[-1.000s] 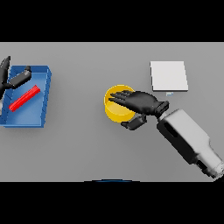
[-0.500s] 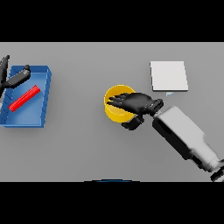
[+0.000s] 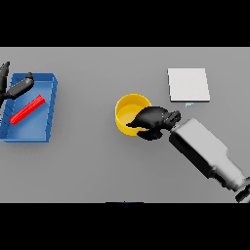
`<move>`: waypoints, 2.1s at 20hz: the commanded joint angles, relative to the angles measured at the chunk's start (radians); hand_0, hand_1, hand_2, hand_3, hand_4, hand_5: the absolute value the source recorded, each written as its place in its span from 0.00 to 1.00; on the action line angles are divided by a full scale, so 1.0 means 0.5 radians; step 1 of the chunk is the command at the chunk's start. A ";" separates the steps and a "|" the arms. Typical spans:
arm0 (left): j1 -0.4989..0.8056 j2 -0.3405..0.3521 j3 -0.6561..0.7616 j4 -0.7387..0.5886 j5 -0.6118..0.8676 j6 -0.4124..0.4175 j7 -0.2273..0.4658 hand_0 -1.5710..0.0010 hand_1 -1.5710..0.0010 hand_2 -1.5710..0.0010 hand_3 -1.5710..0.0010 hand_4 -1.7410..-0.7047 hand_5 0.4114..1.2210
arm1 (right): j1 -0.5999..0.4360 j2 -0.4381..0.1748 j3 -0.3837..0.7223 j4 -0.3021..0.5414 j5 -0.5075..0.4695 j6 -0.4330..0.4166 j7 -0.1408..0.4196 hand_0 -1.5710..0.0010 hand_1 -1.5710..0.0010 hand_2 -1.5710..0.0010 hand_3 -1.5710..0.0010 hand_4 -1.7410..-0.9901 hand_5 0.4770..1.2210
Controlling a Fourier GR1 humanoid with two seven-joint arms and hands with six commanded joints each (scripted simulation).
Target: Pick up the red beaker and tilt it to pour out 1 green nut into yellow bowl. Pick up the yellow bowl and place it on the metallic measuring scale.
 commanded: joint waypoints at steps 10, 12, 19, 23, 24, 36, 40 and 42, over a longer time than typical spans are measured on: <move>0.026 0.027 -0.005 -0.045 0.002 0.006 -0.002 1.00 1.00 1.00 1.00 0.91 0.39 | -0.003 -0.071 -0.050 -0.132 -0.078 0.082 0.079 0.03 0.03 0.06 0.24 0.02 0.98; 0.017 0.018 -0.001 -0.041 0.003 0.014 0.002 1.00 1.00 1.00 1.00 0.91 0.39 | -0.018 -0.123 -0.090 -0.215 -0.125 0.133 0.076 0.02 0.02 0.06 0.19 0.01 0.99; -0.001 0.030 0.008 -0.041 0.010 -0.006 0.006 1.00 1.00 1.00 1.00 0.91 0.38 | -0.108 -0.273 -0.249 -0.485 -0.230 0.299 0.275 0.00 0.00 0.01 0.18 0.02 1.00; -0.018 0.044 0.017 -0.034 0.006 -0.015 0.007 1.00 1.00 1.00 1.00 0.91 0.38 | -0.129 -0.357 -0.297 -0.474 -0.246 0.295 0.250 0.00 0.00 0.01 0.21 0.03 1.00; -0.003 0.059 0.011 -0.078 0.004 -0.002 0.016 1.00 1.00 1.00 1.00 0.91 0.39 | -0.162 -0.382 -0.302 -0.465 -0.239 0.277 0.213 0.00 0.00 0.00 0.21 0.03 1.00; 0.013 0.087 0.001 -0.157 0.004 0.031 0.152 1.00 1.00 1.00 1.00 0.88 0.44 | -0.349 -0.510 -0.476 0.203 -0.173 -0.053 0.123 0.00 0.00 0.00 0.24 0.03 1.00; 0.013 0.109 0.000 -0.173 0.004 0.021 0.181 1.00 1.00 1.00 1.00 0.89 0.45 | -0.403 -0.511 -0.482 0.490 -0.169 -0.204 0.042 0.00 0.00 0.00 0.25 0.03 1.00; 0.014 0.096 -0.001 -0.150 -0.002 0.031 0.186 1.00 1.00 1.00 1.00 0.89 0.43 | -0.447 -0.503 -0.482 0.659 -0.155 -0.257 -0.018 0.00 0.00 0.00 0.22 0.03 1.00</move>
